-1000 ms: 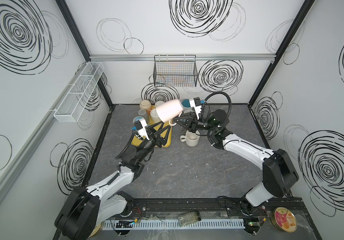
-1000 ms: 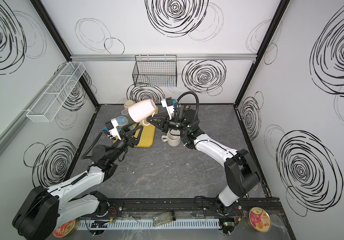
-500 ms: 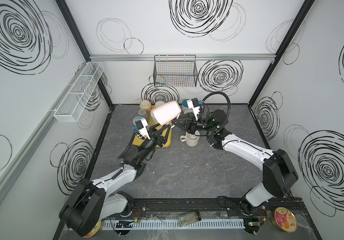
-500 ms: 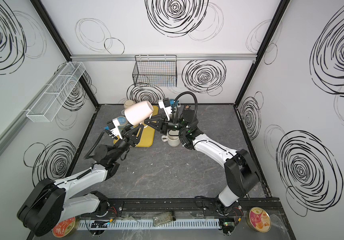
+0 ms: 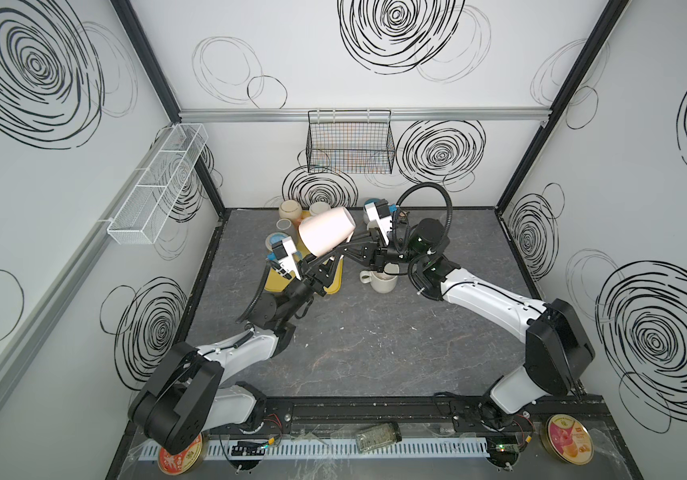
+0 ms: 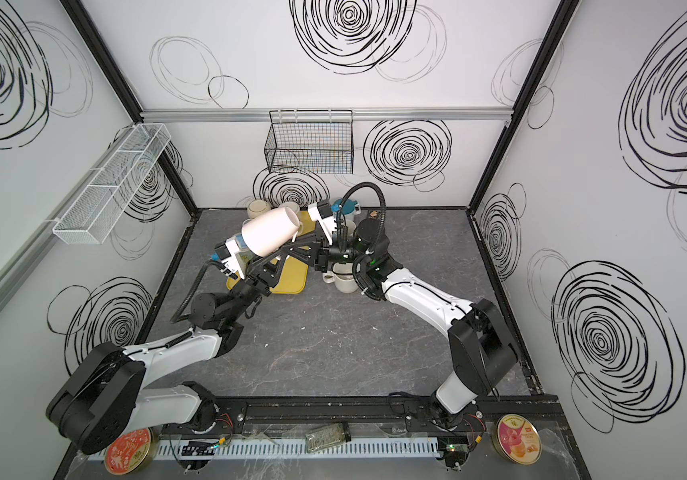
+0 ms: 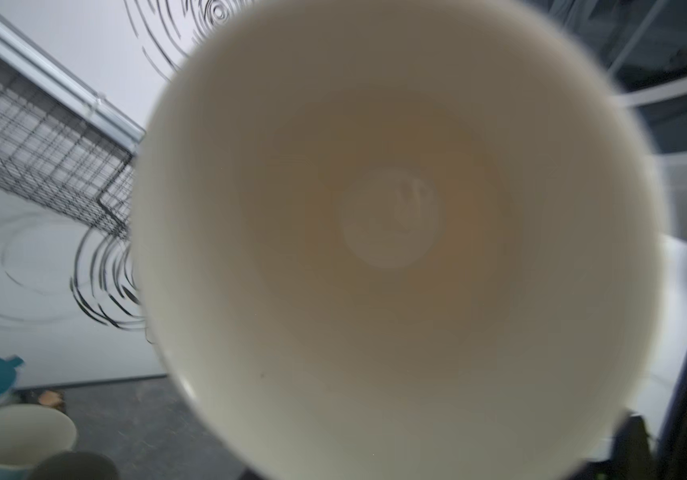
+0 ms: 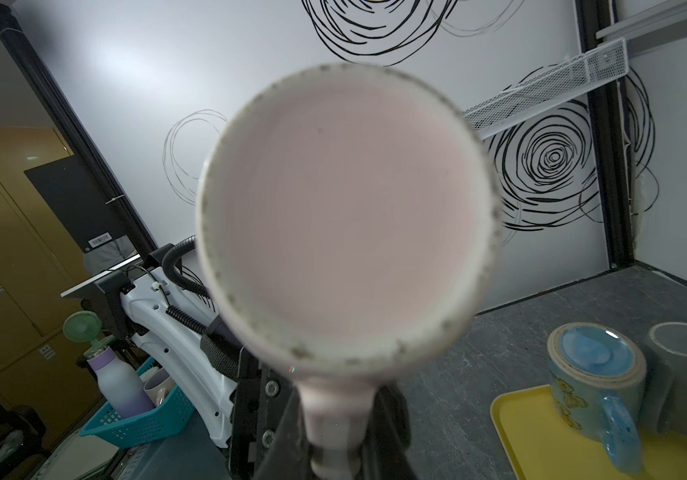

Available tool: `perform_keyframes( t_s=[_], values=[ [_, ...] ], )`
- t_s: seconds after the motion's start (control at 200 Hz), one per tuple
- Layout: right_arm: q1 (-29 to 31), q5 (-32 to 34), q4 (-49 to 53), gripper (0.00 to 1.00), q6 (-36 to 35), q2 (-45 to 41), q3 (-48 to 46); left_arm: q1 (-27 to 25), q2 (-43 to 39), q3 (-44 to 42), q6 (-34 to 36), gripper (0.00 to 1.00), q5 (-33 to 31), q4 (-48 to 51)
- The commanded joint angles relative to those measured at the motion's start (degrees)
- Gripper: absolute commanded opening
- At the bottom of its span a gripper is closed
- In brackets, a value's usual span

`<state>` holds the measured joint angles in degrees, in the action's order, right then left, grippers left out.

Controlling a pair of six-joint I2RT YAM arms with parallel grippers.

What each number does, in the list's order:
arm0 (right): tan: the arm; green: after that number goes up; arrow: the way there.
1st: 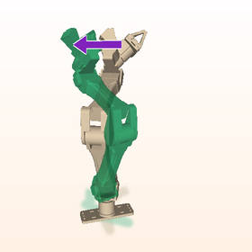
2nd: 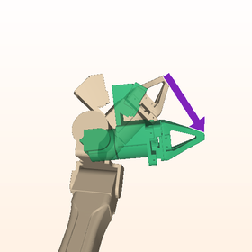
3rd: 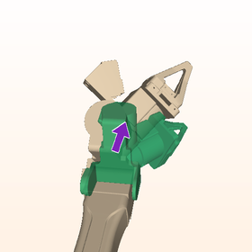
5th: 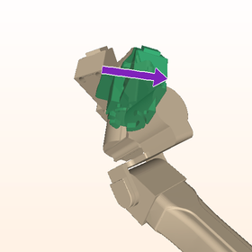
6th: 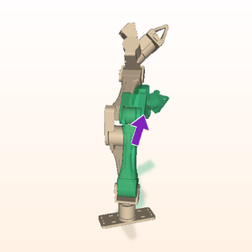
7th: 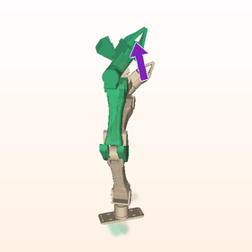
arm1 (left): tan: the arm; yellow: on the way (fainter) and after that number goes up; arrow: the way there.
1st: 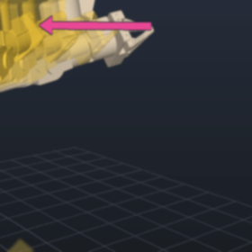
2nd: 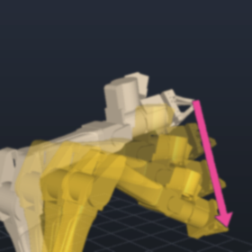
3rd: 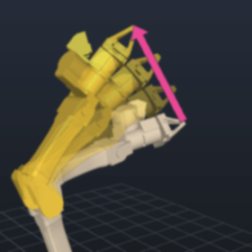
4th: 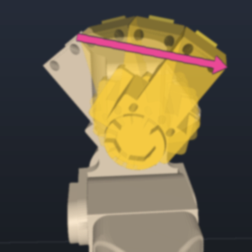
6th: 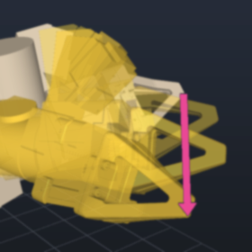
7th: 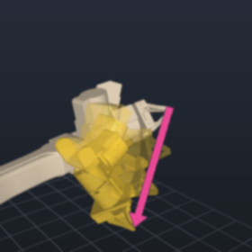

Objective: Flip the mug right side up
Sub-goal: 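Rotate the pink mug upright with the left gripper while the right gripper withdraws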

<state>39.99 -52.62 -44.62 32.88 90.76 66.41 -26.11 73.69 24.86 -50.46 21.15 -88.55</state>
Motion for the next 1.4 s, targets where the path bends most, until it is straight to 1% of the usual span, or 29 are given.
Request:
perform_keyframes(
  t_s=[0.0,0.035,0.08,0.15,0.275,0.395,0.44,0.48,0.55,0.635,0.69,0.766,0.831,0.881,0.946,1.041,1.166,1.301,1.396],
  values=[
    [1.0,-1.2,-2.5,0.0,-1.5,-2.2,2.8,1.1,0.2,0.7,-2.3,0.13,1.4,-4.9],
    [0.9,-0.7,-1.3,0.01,-2.2,-2.4,2.8,1.4,-0.2,0.4,-2.4,0.07,1.6,-5.2],
    [0.9,0.1,0.0,0.05,-3.1,-2.6,2.7,1.8,-0.5,0.1,-2.7,0.0,1.8,-5.5],
    [0.8,1.1,1.4,0.11,-4.5,-3.0,2.3,2.4,-1.2,-0.4,-3.2,0.0,2.1,-5.8],
    [0.3,3.8,4.9,0.31,-8.1,-4.6,1.4,3.7,-2.8,-1.1,-3.6,0.0,2.6,-5.1],
    [-0.9,7.3,11.1,0.47,-12.2,-7.2,0.8,5.1,-4.9,-1.2,-3.1,0.0,3.6,-2.3],
    [-1.5,8.9,13.3,0.52,-13.6,-8.4,0.4,5.6,-5.9,-1.2,-2.2,0.0,4.1,-0.5],
    [-2.2,10.6,15.1,0.54,-14.6,-9.4,0.0,6.0,-6.9,-1.0,-1.4,0.0,4.4,1.7],
    [-3.2,14.0,18.4,0.57,-16.0,-11.4,-0.5,6.4,-9.0,-0.4,0.9,0.0,4.9,6.5],
    [-4.6,17.4,22.2,0.59,-18.1,-13.8,-1.2,6.5,-12.1,1.6,5.6,0.0,5.4,15.9],
    [-5.1,20.8,25.0,0.6,-19.3,-15.0,-1.4,6.5,-14.0,3.3,10.2,0.0,5.1,24.0],
    [-6.2,27.1,29.9,0.61,-21.1,-16.5,-1.2,5.8,-16.4,6.7,17.4,0.0,4.0,36.0],
    [-7.2,31.8,33.0,0.63,-21.7,-17.4,-1.1,4.2,-17.8,10.4,25.0,0.0,1.7,47.4],
    [-8.2,33.2,34.7,0.64,-21.7,-17.6,-1.1,2.7,-18.1,13.8,30.8,0.0,-1.1,55.7],
    [-9.4,33.2,37.2,0.65,-21.7,-17.6,-0.5,0.8,-17.2,17.4,35.1,0.0,-3.2,63.6],
    [-10.4,33.9,40.2,0.66,-22.0,-17.7,0.2,-1.3,-14.6,21.2,38.3,0.0,-3.6,69.0],
    [-11.6,37.9,43.5,0.66,-22.0,-18.1,0.4,-5.4,-10.5,26.3,44.5,0.0,-6.2,76.9],
    [-12.4,43.8,47.9,0.66,-23.2,-18.7,0.8,-9.9,-5.0,32.3,51.1,0.0,-9.5,86.5],
    [-13.2,45.7,50.1,0.67,-24.0,-19.2,0.6,-12.7,-1.1,35.2,54.5,0.0,-11.4,91.5]
  ],
)
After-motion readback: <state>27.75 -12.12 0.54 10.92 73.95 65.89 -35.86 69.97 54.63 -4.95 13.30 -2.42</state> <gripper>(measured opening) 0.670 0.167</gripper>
